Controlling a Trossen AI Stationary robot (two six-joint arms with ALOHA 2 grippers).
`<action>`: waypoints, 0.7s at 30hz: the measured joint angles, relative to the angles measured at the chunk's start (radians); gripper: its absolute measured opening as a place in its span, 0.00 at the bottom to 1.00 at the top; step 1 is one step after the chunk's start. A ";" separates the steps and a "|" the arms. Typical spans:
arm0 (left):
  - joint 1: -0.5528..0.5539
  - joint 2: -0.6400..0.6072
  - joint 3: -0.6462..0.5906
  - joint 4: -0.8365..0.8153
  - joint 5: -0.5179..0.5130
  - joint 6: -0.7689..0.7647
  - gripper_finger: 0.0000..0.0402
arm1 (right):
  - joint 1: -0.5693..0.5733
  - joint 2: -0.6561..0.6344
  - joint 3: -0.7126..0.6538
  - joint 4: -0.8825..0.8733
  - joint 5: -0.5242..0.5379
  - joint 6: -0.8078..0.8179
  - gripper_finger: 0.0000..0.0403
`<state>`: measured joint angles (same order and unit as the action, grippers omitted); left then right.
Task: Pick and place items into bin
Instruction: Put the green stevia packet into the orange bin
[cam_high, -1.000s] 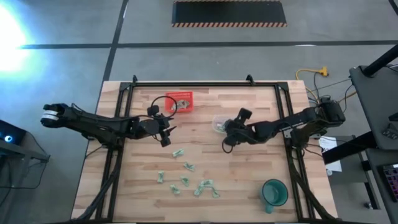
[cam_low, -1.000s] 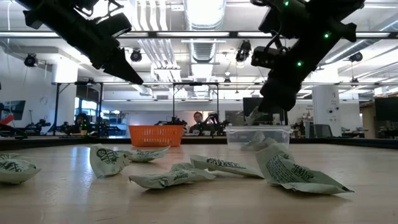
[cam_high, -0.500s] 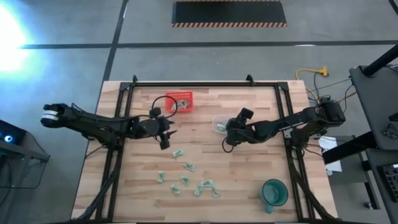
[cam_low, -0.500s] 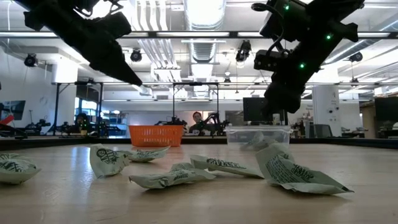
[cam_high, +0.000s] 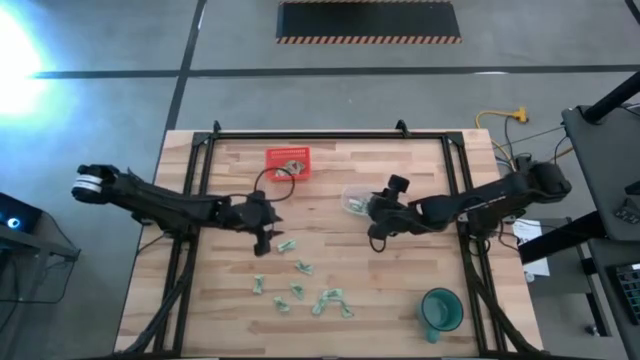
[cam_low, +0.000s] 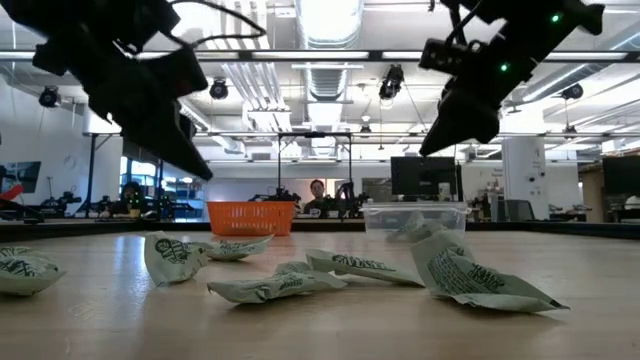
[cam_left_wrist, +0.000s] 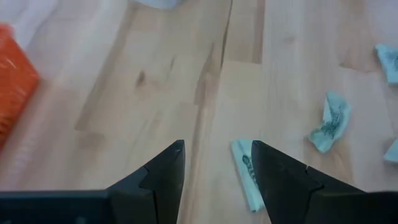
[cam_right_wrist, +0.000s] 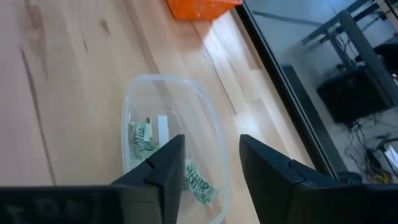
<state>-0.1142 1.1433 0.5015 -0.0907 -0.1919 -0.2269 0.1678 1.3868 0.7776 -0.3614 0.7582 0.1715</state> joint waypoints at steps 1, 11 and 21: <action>-0.004 0.022 0.000 0.016 0.000 0.000 0.42 | 0.003 -0.009 0.000 0.000 0.000 -0.001 0.34; -0.016 0.257 0.057 0.147 0.003 0.031 0.42 | 0.012 -0.024 -0.008 -0.002 -0.012 0.002 0.31; -0.019 0.400 0.128 0.065 0.057 0.033 0.42 | 0.011 -0.024 -0.014 -0.002 -0.055 0.001 0.30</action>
<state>-0.1329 1.5433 0.6299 -0.0261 -0.1346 -0.1936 0.1791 1.3624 0.7639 -0.3637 0.7029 0.1723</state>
